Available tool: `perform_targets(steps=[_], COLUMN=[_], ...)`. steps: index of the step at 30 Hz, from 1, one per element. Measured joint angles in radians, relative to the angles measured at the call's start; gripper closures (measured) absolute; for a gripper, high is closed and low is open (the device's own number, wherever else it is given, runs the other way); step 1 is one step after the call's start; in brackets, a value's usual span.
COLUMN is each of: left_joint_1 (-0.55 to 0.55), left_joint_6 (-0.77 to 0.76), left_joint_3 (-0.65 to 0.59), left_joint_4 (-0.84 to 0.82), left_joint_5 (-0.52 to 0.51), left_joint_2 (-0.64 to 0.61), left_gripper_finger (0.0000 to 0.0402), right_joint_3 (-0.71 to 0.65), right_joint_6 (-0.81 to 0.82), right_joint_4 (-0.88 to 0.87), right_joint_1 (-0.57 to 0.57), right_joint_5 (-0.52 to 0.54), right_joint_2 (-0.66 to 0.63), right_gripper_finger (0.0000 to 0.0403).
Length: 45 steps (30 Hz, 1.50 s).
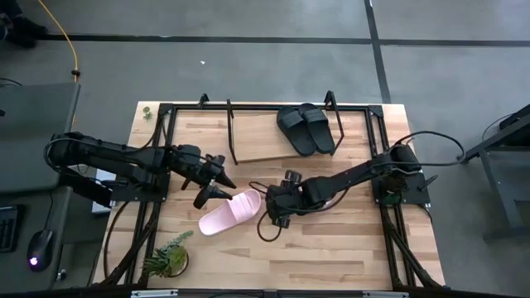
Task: Pick and place slides into the shelf
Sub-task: Put the right pink slide on the shelf
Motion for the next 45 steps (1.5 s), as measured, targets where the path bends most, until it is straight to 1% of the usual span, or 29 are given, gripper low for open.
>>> perform_targets(steps=[2, 8, 23, 32, 38, 45], left_joint_1=[0.002, 0.002, 0.002, 0.002, 0.002, 0.002], left_joint_6=[-0.001, 0.003, -0.010, -0.020, -0.020, -0.021], left_joint_3=[0.000, 0.000, 0.000, 0.000, 0.000, 0.000], left_joint_4=[0.014, 0.042, 0.055, 0.056, 0.056, 0.055], left_joint_5=[-0.002, -0.026, -0.029, -0.029, -0.051, -0.053], left_joint_2=[0.000, 0.000, 0.000, 0.000, 0.000, 0.000], left_gripper_finger=[0.0224, 0.0224, 0.0222, 0.0222, 0.0222, 0.0222], right_joint_3=[0.000, 0.000, 0.000, -0.002, -0.006, -0.006], right_joint_6=[0.059, 0.181, 0.305, 0.406, 0.424, 0.446], right_joint_4=[-0.019, -0.068, -0.139, -0.197, -0.220, -0.272], right_joint_1=[-0.004, -0.022, 0.002, 0.005, 0.006, 0.000], right_joint_5=[0.015, 0.016, 0.017, -0.054, -0.064, -0.104], right_joint_2=[0.000, 0.000, 0.001, 0.002, 0.009, 0.042], right_gripper_finger=[0.0199, 0.0199, 0.0199, 0.0199, 0.0199, 0.0199])
